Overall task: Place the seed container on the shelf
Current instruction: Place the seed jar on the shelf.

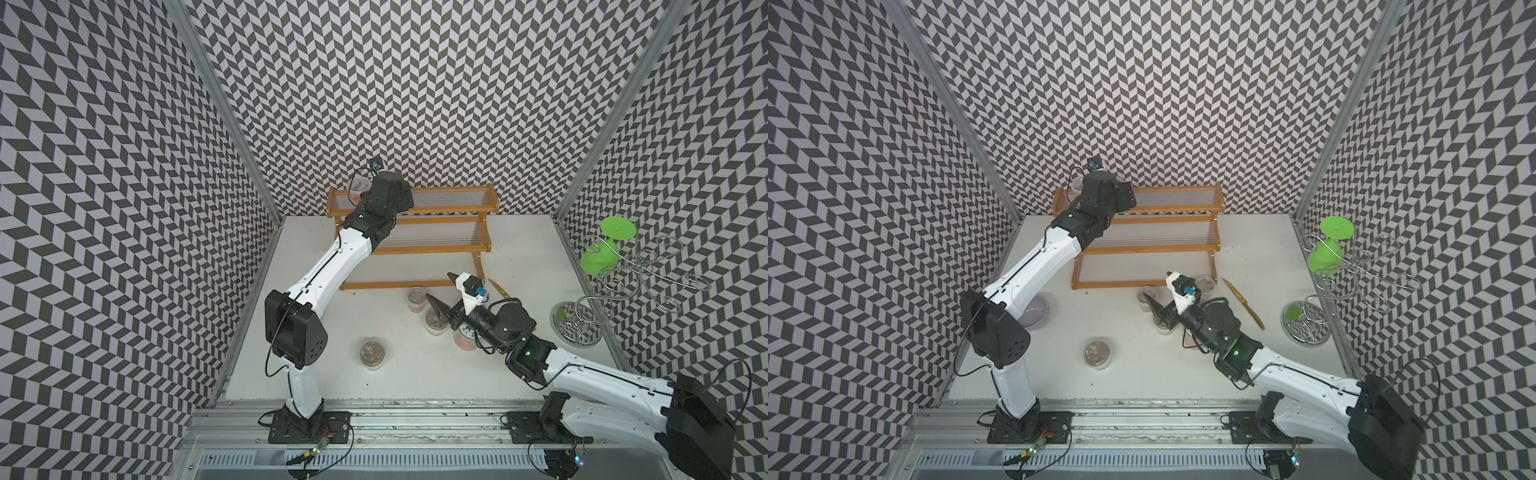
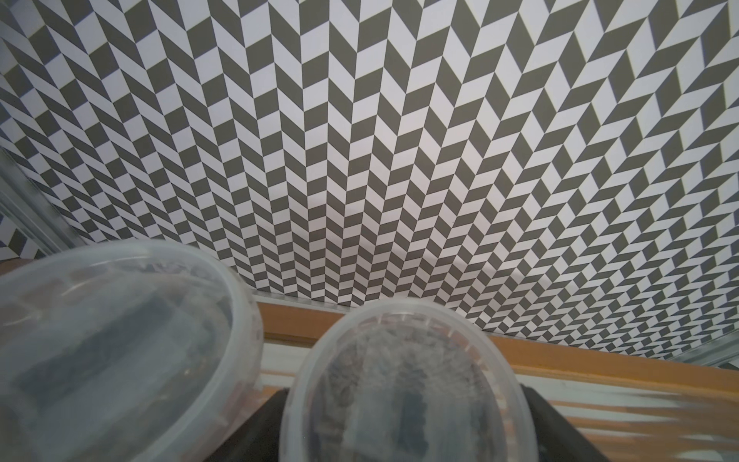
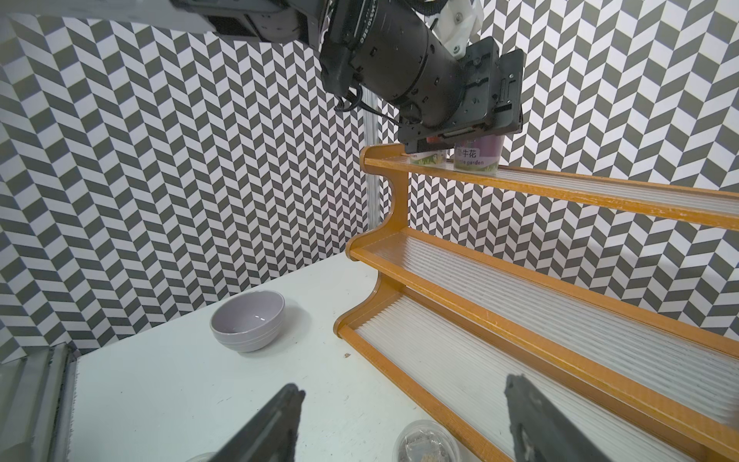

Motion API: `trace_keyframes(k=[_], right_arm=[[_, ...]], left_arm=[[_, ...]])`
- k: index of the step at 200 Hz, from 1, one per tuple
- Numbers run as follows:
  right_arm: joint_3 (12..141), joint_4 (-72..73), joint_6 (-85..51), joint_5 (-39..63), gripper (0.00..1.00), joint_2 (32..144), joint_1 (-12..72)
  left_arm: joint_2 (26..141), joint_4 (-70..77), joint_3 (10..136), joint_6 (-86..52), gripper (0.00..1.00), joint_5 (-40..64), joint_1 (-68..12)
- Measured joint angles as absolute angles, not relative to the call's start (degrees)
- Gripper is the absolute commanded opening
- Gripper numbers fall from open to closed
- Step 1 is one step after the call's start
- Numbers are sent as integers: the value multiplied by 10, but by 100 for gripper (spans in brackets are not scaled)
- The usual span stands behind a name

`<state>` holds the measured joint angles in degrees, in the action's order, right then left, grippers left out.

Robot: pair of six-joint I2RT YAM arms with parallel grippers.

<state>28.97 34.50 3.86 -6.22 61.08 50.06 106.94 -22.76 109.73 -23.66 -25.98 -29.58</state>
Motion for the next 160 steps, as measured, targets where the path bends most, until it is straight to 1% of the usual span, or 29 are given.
trace_keyframes(k=[23, 55, 160], right_arm=[[290, 345, 36, -62, 81, 611, 501], [290, 342, 36, -62, 81, 611, 501], [290, 329, 37, -62, 82, 611, 501]], left_arm=[[1059, -228, 1097, -236, 81, -261, -296], [1049, -228, 1097, -234, 79, -263, -295], [1055, -243, 1117, -234, 88, -254, -292]])
